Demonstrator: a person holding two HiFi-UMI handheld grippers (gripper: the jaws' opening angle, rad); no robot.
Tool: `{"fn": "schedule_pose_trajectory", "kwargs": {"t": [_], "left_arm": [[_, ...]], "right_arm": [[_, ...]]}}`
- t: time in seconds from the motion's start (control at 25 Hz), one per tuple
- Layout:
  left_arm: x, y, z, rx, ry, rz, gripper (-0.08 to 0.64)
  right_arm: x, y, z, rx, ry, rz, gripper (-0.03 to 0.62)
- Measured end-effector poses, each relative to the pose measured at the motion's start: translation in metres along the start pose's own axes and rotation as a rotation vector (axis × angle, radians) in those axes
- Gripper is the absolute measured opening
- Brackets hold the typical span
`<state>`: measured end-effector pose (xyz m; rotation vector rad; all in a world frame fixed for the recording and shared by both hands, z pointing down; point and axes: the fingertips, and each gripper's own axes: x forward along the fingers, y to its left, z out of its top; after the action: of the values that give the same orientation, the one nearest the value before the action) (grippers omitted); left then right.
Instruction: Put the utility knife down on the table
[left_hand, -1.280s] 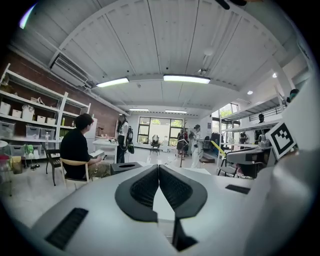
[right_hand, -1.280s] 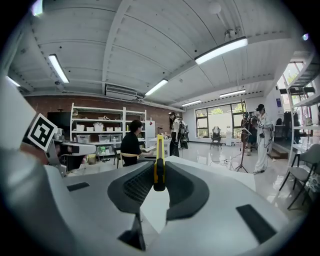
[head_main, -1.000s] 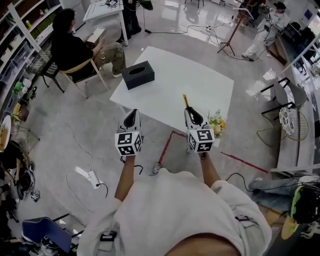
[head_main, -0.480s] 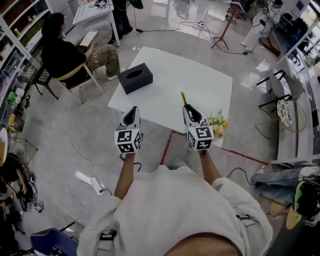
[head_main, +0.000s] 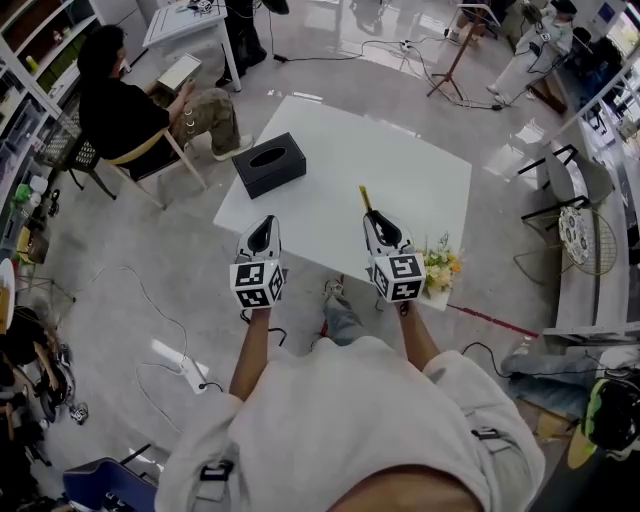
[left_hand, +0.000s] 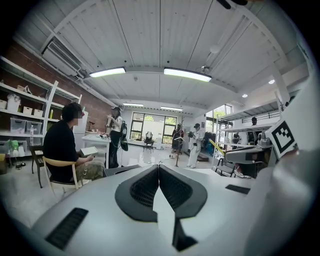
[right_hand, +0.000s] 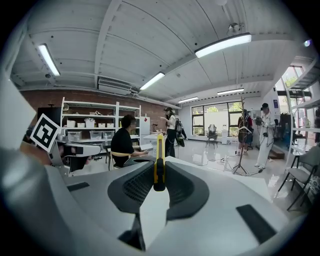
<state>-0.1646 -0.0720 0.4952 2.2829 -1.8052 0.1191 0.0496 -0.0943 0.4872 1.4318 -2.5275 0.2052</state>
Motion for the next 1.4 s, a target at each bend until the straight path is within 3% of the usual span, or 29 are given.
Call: {"fn": "schedule_pose_trajectory", "kwargs": {"t": [0.88,1.4], "left_arm": [[0.119,0.042,0.037,0.008,0.043,0.115,0.02],[0.154,0.043,0.015,0.019,0.156,0.115,0.02]], "right_arm": [[0.141,-0.06,0.034,0.037,0.006,0.11,0.083],[0.179,-0.07,0.01,0.091,0.071,0.154,0.083]]}}
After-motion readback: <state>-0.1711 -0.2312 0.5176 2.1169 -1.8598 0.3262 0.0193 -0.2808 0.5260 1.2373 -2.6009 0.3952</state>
